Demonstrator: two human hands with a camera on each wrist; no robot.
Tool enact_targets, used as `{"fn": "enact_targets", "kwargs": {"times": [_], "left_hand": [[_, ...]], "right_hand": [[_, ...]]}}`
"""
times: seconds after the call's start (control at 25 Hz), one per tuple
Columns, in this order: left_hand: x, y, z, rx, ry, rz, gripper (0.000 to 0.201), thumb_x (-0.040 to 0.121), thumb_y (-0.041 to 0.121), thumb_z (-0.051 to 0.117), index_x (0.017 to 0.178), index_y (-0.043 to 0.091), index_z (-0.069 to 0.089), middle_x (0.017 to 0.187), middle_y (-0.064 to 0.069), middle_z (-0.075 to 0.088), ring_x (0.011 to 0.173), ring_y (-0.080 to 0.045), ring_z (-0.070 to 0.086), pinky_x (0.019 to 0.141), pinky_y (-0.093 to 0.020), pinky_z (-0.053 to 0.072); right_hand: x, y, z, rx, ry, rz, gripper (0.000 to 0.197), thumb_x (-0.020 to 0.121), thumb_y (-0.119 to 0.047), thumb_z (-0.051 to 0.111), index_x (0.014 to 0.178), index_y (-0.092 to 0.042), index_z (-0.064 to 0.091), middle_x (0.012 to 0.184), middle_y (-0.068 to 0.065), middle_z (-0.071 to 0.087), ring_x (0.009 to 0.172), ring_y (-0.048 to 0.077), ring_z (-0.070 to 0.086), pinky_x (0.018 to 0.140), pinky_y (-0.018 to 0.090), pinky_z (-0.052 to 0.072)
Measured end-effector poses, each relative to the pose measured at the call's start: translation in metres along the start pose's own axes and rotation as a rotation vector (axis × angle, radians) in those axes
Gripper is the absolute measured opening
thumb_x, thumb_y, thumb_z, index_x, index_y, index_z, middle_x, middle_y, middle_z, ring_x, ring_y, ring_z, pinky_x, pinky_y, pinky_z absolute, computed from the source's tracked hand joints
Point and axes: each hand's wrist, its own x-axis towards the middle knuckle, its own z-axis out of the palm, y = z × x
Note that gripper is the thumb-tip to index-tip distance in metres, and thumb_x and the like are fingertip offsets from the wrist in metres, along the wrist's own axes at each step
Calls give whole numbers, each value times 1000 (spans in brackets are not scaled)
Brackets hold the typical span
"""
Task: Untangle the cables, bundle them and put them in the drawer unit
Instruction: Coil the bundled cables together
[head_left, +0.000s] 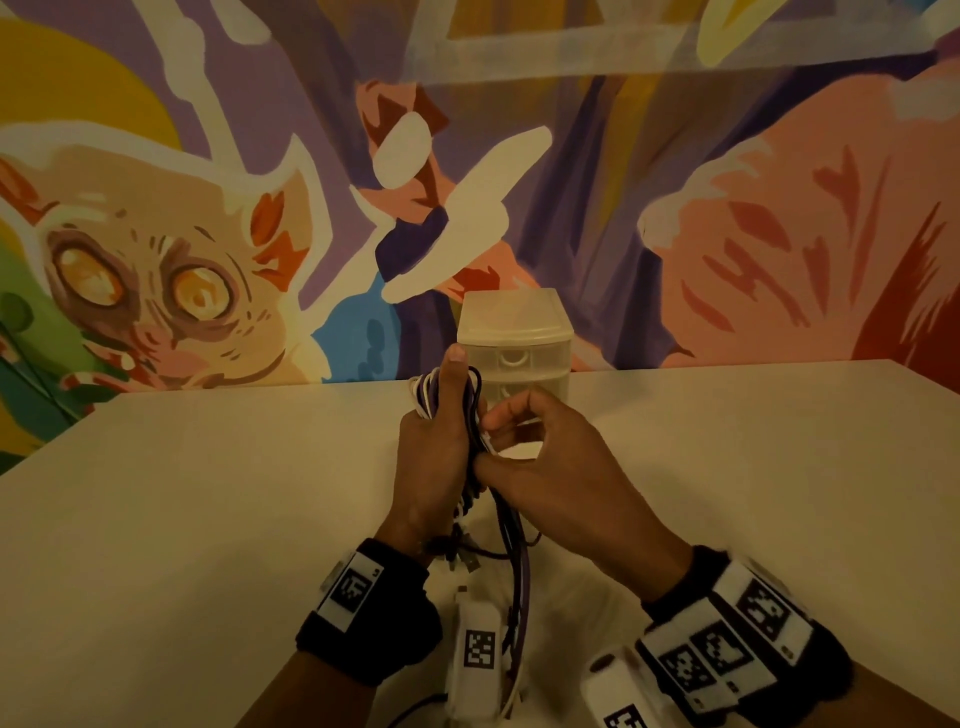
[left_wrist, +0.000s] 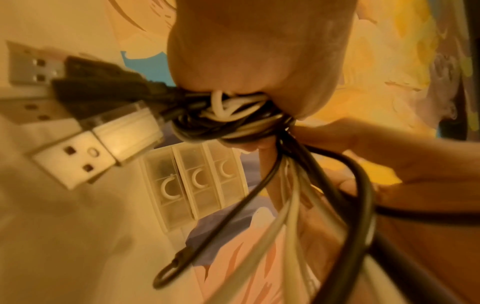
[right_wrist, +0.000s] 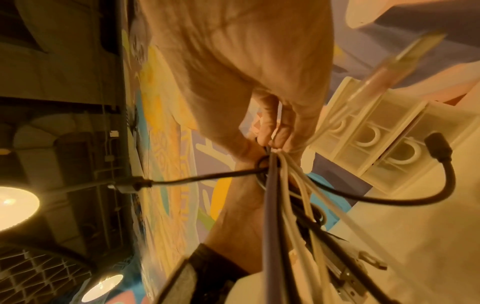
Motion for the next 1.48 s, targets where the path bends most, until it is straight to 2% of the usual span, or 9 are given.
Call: {"fn": "enact_targets", "kwargs": {"times": [0.16, 0.32, 0.64, 0.84, 0.96, 1.04, 1.16, 1.32, 1.48], "left_hand": [[5, 2, -2, -127, 33, -15, 64, 91, 82, 57, 70, 22, 71, 71, -3, 71, 66, -19, 67, 73, -37, 54], [11, 1, -5, -323, -31, -105, 63, 90, 79, 62, 73, 18, 64, 72, -5, 63, 72, -22, 68, 82, -43, 63], [17, 4, -13, -609, -179, -245, 61, 90, 77, 60, 69, 20, 54, 51, 7, 40, 35, -8, 38, 39, -24, 40], [25, 1, -8, -670, -306, -212, 63, 96, 74, 55, 70, 17, 61, 53, 4, 47, 37, -9, 45, 39, -25, 43], [23, 0, -7, -655, -433, -153, 50, 96, 66, 62, 79, 20, 64, 61, 4, 53, 48, -10, 53, 50, -26, 50], [16, -2, -9, -543, -263, -156, 46, 88, 56, 76, 69, 20, 54, 56, 4, 39, 44, -8, 42, 47, -23, 45], [13, -1, -6, -576, -252, -210, 42, 97, 33, 74, 64, 20, 54, 55, 4, 40, 42, -9, 43, 52, -23, 48], [11, -4, -1, -685, -279, -296, 43, 104, 49, 61, 77, 17, 58, 56, 3, 49, 41, -8, 50, 49, -24, 55], [12, -5, -5, -639, -382, -203, 42, 108, 47, 54, 82, 14, 57, 50, 4, 39, 33, -6, 39, 37, -22, 43]], "right_hand": [[-17, 11, 4, -122, -126, 20, 24, 95, -37, 73, 108, -32, 54, 108, -10, 68, 96, 3, 65, 76, 16, 55], [-13, 25, 7, -60, -191, 58, 22, 105, -32, 62, 113, -31, 42, 103, -1, 75, 77, 7, 76, 73, 30, 63], [4, 33, 4, -340, -498, -67, 16, 112, -26, 41, 112, -13, 51, 91, 11, 69, 75, 28, 63, 75, 53, 53], [13, 18, -8, -30, -557, 236, 31, 83, -51, 62, 80, -22, 52, 69, -6, 48, 66, 12, 42, 65, 38, 36], [14, 10, -11, -165, -562, 105, 65, 89, -82, 54, 73, -20, 49, 63, -7, 44, 57, 6, 38, 60, 28, 35], [12, 12, -10, -241, -526, -16, 65, 95, -78, 50, 72, -17, 54, 59, -8, 48, 55, 5, 44, 62, 27, 39], [10, 19, -10, -184, -482, 13, 56, 98, -68, 57, 66, -22, 56, 56, -8, 54, 52, 2, 49, 60, 22, 40], [4, 23, -8, -259, -472, -46, 45, 105, -55, 56, 78, -19, 64, 60, -6, 62, 55, 1, 55, 58, 17, 42], [-3, 26, -12, -277, -505, -91, 42, 104, -56, 55, 92, -17, 62, 75, 3, 66, 64, 6, 56, 66, 31, 48]]}}
